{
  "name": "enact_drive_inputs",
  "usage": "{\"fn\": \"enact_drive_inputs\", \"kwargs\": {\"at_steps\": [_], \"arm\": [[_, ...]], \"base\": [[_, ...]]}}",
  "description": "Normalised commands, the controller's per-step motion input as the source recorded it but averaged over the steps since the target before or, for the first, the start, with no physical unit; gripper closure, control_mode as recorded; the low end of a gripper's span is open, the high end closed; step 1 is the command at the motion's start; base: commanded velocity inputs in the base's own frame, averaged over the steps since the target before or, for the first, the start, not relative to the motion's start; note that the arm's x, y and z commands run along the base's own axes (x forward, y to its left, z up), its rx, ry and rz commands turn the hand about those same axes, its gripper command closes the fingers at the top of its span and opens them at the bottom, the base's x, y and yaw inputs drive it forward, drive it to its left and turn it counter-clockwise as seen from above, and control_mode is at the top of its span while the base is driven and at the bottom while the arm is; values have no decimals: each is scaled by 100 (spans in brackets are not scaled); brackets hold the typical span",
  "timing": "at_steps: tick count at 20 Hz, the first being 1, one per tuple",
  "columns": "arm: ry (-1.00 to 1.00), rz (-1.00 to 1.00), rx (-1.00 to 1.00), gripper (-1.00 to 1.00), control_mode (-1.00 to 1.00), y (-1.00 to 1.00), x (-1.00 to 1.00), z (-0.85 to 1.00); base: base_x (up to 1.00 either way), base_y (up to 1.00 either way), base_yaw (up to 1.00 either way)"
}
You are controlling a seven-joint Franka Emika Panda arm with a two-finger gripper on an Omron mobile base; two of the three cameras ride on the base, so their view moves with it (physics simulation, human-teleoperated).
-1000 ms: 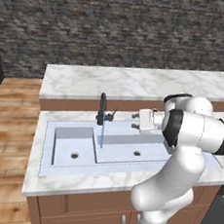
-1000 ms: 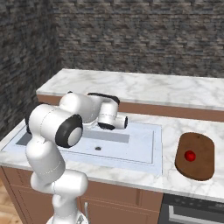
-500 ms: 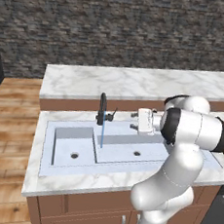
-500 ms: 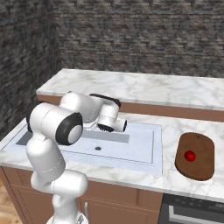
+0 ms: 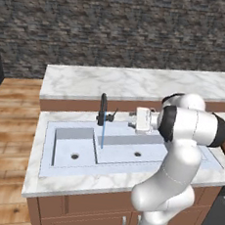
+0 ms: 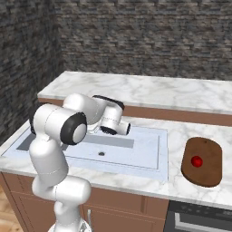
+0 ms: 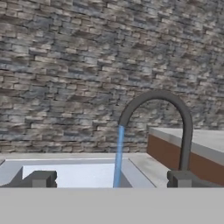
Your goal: Pick the apple from the sink and place it on the cutting board to airdry. Then turn off the sink faucet.
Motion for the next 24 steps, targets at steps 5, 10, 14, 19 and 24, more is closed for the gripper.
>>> {"fn": "enact_drive_inputs", "kwargs": {"at_steps": [5, 10, 14, 19, 24], "arm": [[0, 0, 1, -100, -100, 0, 24, -7], [0, 0, 2, -100, -100, 0, 19, -17], [0, 0, 2, -100, -100, 0, 22, -21], [0, 0, 2, -100, -100, 0, 29, -16], [0, 0, 1, -100, -100, 0, 32, -9]], "base": [[0, 0, 0], [0, 0, 0], [0, 0, 0], [0, 0, 0], [0, 0, 0]]}}
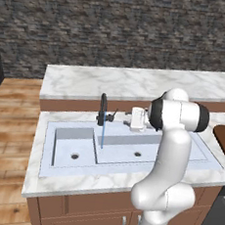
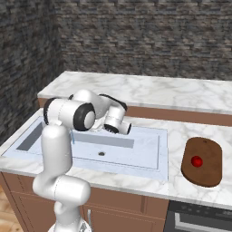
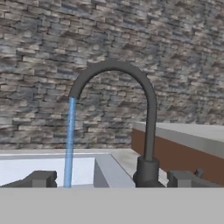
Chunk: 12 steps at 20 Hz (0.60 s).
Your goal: Pick the apple from the sink and place it on the cutting board to airdry. Then turn off the sink faucet.
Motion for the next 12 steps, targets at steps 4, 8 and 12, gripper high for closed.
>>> {"fn": "enact_drive_inputs", "kwargs": {"at_steps": [4, 8, 12], "arm": [[0, 0, 1, -100, -100, 0, 33, -5], [0, 0, 0, -100, -100, 6, 37, -7], [0, 0, 0, -100, -100, 11, 40, -9]], "base": [[0, 0, 0], [0, 0, 0], [0, 0, 0]]}}
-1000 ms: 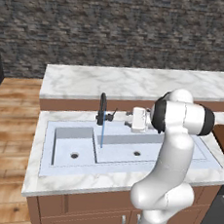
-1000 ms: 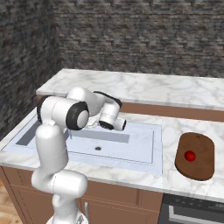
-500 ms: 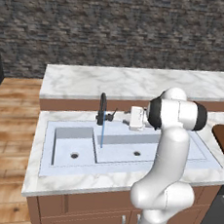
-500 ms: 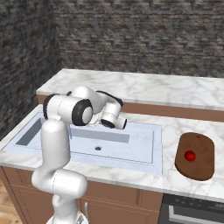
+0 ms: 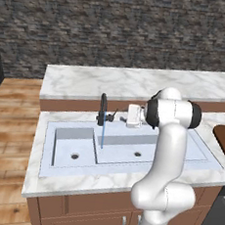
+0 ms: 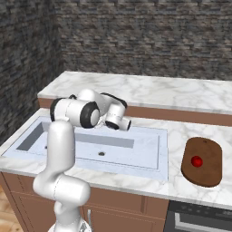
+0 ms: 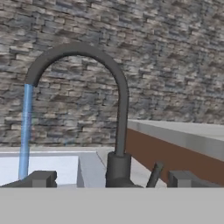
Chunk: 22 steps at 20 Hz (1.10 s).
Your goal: Pick the apple from the sink and place it on the cutting board to airdry. Then turn off the sink faucet.
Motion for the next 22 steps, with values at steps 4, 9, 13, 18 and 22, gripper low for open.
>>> {"fn": "enact_drive_inputs", "kwargs": {"at_steps": [4, 9, 13, 18, 22], "arm": [[0, 0, 0, -100, -100, 10, 40, -12], [0, 0, 0, -100, -100, 9, 39, -11], [0, 0, 0, -100, -100, 14, 38, -12], [0, 0, 0, -100, -100, 21, 35, -16], [0, 1, 0, -100, -100, 28, 23, -14]], "base": [[0, 0, 0], [0, 0, 0], [0, 0, 0], [0, 0, 0], [0, 0, 0]]}}
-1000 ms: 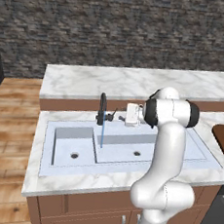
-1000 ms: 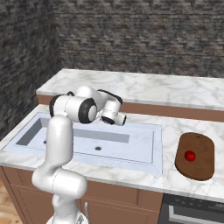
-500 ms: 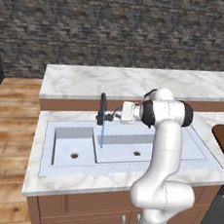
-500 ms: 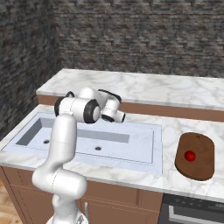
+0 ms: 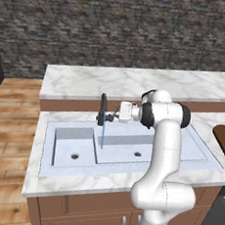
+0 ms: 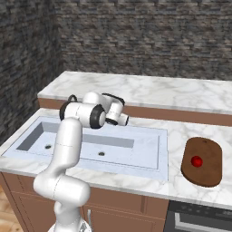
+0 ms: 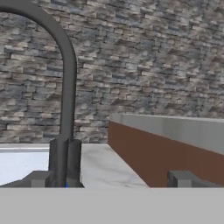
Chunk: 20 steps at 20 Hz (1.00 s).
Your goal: Pick the apple from the sink and place it on the cutting board to airdry. Then turn off the sink faucet.
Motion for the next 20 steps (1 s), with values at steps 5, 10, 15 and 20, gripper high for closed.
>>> {"fn": "enact_drive_inputs", "kwargs": {"at_steps": [5, 10, 15, 20], "arm": [[0, 3, 0, -100, -100, 53, 6, -1], [0, 5, 0, -100, -100, 91, 0, 0], [0, 4, -2, -100, -100, 100, 0, 0], [0, 3, -6, -100, -100, 100, 0, 0]], "base": [[0, 0, 0], [0, 0, 0], [0, 0, 0], [0, 0, 0]]}}
